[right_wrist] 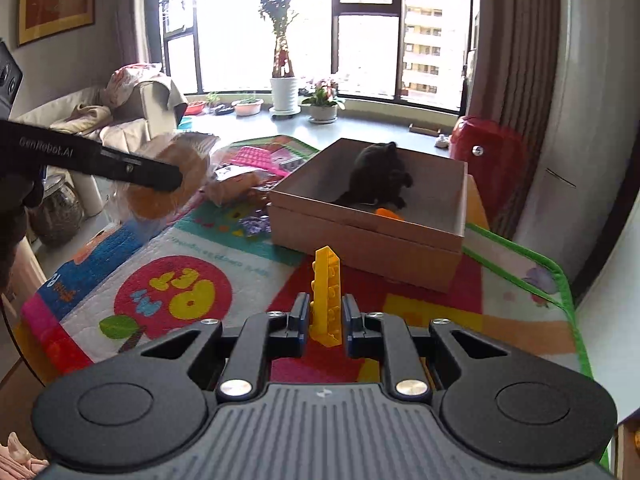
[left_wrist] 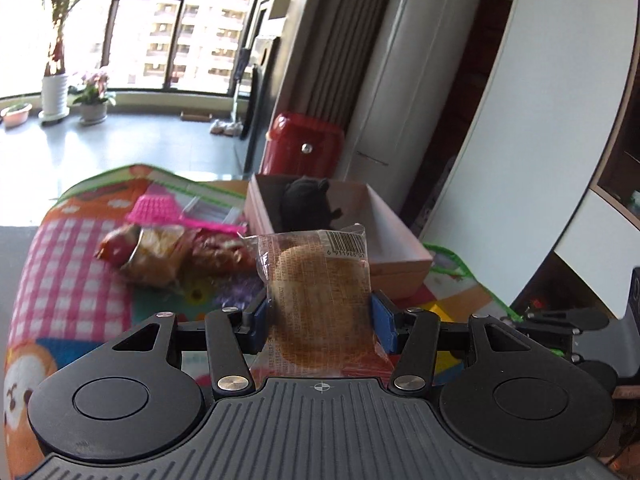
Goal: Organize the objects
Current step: 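Put bread bun in box with left tool while right tool puts yellow brick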
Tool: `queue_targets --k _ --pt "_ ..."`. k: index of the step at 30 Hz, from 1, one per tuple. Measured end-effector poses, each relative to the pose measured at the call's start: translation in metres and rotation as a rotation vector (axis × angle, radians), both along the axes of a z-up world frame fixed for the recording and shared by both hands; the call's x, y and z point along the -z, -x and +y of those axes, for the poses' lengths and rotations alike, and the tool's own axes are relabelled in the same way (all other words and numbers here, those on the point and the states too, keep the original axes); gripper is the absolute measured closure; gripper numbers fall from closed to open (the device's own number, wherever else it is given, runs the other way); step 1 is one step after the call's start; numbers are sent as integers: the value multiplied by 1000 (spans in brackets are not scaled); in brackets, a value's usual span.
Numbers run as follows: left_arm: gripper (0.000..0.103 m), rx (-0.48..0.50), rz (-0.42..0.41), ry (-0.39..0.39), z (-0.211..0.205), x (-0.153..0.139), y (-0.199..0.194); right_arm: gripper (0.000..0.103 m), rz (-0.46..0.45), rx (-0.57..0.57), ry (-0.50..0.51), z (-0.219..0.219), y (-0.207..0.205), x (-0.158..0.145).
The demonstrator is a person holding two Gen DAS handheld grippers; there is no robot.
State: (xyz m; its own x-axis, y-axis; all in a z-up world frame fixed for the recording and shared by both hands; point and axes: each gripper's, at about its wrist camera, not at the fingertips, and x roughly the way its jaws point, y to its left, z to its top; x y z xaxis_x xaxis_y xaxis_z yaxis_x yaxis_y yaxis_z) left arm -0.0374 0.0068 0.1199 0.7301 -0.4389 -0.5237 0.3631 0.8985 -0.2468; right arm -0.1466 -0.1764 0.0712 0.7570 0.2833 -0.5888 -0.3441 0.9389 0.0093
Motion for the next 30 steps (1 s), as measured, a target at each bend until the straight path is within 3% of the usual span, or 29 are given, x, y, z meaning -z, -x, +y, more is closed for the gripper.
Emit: queue_targets --k 5,9,12,13,17,22,27,28,30 --pt "47 29 -44 16 -34 -23 -52 87 -11 88 -31 -25 5 -1" --pt "44 83 -22 122 -60 -22 -110 87 -2 121 -42 -33 0 3" --pt "48 4 0 0 -80 6 -143 87 2 143 -40 -34 -8 2" --pt "48 -5 -4 -8 -79 13 -144 87 -7 149 -35 -33 -8 -1" --pt "48 23 -39 80 -50 24 -122 87 -48 159 -49 -37 -16 -16" --pt "48 19 -81 8 -8 37 -71 87 -94 166 -46 -34 -57 -38" --pt "48 -105 25 -79 40 70 -47 87 -109 187 -80 -23 -124 -56" --pt "48 -133 44 -86 48 76 -44 82 -104 198 -77 -20 -136 -56" --pt "48 -190 79 -89 68 85 -40 54 -88 246 -67 -16 -155 -53"
